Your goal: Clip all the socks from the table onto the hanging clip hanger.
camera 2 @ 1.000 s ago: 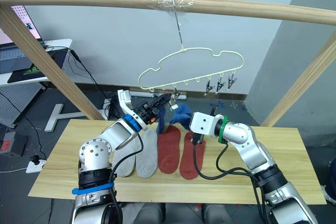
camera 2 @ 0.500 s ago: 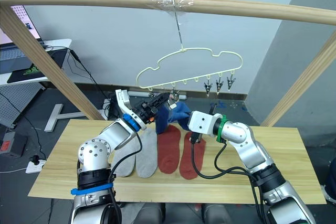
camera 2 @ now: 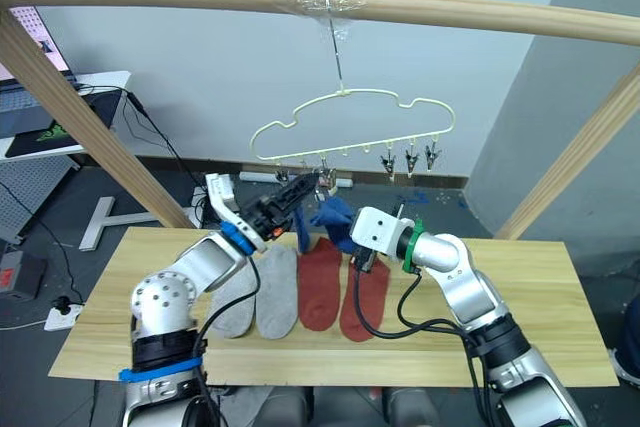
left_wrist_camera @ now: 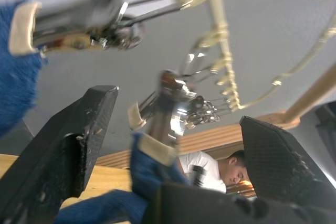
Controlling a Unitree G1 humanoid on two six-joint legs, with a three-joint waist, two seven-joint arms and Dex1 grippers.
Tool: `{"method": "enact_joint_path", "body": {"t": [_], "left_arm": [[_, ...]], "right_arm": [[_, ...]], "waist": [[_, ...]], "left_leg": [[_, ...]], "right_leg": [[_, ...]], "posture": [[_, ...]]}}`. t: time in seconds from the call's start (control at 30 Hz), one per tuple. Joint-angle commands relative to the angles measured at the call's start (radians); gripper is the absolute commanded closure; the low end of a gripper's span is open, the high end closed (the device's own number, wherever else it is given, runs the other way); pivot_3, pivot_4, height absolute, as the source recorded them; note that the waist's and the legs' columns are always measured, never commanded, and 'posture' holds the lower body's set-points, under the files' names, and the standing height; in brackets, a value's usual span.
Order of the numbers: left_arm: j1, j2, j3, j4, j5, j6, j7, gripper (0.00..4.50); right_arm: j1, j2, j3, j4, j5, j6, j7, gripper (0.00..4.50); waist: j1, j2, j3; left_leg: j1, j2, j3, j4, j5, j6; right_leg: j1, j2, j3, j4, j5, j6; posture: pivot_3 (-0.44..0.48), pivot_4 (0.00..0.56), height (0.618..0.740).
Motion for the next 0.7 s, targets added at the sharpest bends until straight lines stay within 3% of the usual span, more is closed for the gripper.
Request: {"method": "enact_joint_path", "body": {"t": [0.03, 0.1, 0.33, 0.37, 0.57, 0.7], "left_arm": [[0.054, 0.078, 0.007, -0.106, -0.034, 0.031, -0.027, 0.15], [0.068, 0.106, -0.005, -0.121, -0.014, 0.015, -0.034, 0.15], [0.131, 0.186, -0.216, -0.210, 0.333, -0.232, -0.139, 0.15], [0.135, 0.173, -0.245, -0.213, 0.380, -0.277, -0.140, 0.15], [0.114, 0.090, -0.381, -0.149, 0.632, -0.536, -0.131, 0.15], [0.058, -0.003, -0.447, -0.025, 0.752, -0.666, -0.110, 1.37]], "right_arm": [[-0.005, 0.038, -0.018, -0.065, 0.089, 0.093, 0.030, 3.34], [-0.003, 0.043, -0.017, -0.073, 0.103, 0.127, 0.038, 2.62], [0.022, 0.013, -0.043, -0.091, 0.122, 0.186, 0.026, 0.19], [0.027, 0.005, -0.057, -0.088, 0.113, 0.184, 0.008, 0.01], [0.060, -0.050, -0.151, -0.141, 0.145, 0.229, -0.018, 0.01], [0.086, -0.105, -0.223, -0.216, 0.184, 0.283, -0.011, 0.00]], "waist": [[0.000, 0.000, 0.001], [0.003, 0.000, 0.003], [0.023, -0.001, 0.005], [0.024, -0.001, 0.005], [0.025, -0.001, 0.005], [0.024, -0.002, 0.005]], "left_leg": [[0.000, 0.000, 0.000, -0.001, 0.000, 0.000], [0.000, 0.000, 0.000, -0.002, 0.000, -0.001], [0.000, 0.000, 0.000, -0.006, -0.001, -0.002], [0.000, 0.000, 0.001, -0.007, -0.001, -0.002], [0.000, 0.000, 0.001, -0.009, -0.001, -0.002], [0.000, 0.000, 0.001, -0.009, -0.001, -0.002]], "right_leg": [[0.000, 0.000, 0.000, 0.000, 0.000, 0.000], [0.000, 0.000, -0.001, 0.000, -0.001, -0.001], [-0.001, -0.001, -0.002, -0.003, -0.003, -0.004], [-0.001, -0.001, -0.002, -0.003, -0.003, -0.005], [-0.001, -0.002, -0.002, -0.005, -0.002, -0.008], [-0.001, -0.002, -0.002, -0.005, -0.002, -0.008]], "posture": [[0.160, 0.173, 0.740], [0.160, 0.173, 0.740], [0.171, 0.176, 0.740], [0.171, 0.176, 0.740], [0.162, 0.173, 0.740], [0.136, 0.169, 0.740]]}}
